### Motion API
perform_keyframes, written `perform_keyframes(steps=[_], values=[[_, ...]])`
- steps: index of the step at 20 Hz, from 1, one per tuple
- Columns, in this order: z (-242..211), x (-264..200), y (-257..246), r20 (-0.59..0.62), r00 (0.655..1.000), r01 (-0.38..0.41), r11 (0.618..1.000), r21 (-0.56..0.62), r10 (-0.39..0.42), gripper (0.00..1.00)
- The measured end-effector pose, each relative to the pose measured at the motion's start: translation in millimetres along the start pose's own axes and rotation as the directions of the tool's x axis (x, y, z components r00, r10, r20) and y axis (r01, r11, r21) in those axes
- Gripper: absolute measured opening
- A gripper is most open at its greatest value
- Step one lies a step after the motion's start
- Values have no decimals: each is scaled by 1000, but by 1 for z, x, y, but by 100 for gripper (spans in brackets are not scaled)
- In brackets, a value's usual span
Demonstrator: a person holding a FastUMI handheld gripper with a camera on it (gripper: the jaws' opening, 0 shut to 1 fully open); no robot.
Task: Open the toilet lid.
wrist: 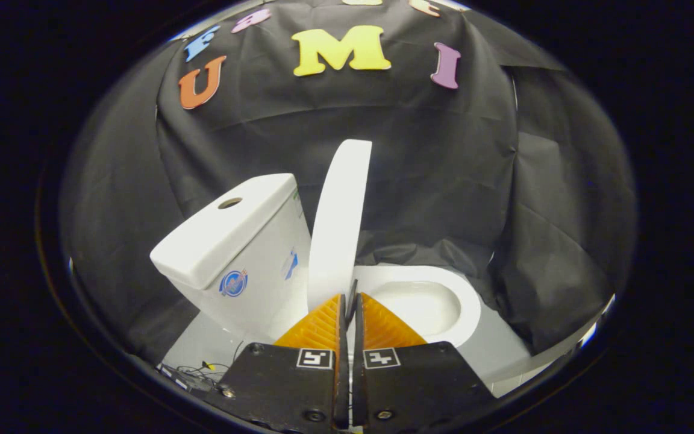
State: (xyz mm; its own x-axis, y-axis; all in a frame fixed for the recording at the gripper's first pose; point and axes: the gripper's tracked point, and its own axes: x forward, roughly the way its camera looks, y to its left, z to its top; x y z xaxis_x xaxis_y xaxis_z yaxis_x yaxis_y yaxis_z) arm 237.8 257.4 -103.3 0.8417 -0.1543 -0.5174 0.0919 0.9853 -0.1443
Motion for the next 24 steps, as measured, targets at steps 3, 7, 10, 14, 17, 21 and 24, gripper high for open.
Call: perform_keyframes(steps=[3,7,10,14,17,21,24], values=[[2,0,10,-3,1000,-9,1000,17,9,5],[3,1,28,8,1000,-6,999,-37,6,6],[3,0,44,14,1000,-10,998,-69,11,5],[3,4,63,20,1000,-12,992,-125,14,6],[2,5,77,26,999,-18,987,-157,22,6],[1,8,93,31,999,-9,980,-199,16,6],[0,9,101,40,999,16,973,-231,-7,6]])
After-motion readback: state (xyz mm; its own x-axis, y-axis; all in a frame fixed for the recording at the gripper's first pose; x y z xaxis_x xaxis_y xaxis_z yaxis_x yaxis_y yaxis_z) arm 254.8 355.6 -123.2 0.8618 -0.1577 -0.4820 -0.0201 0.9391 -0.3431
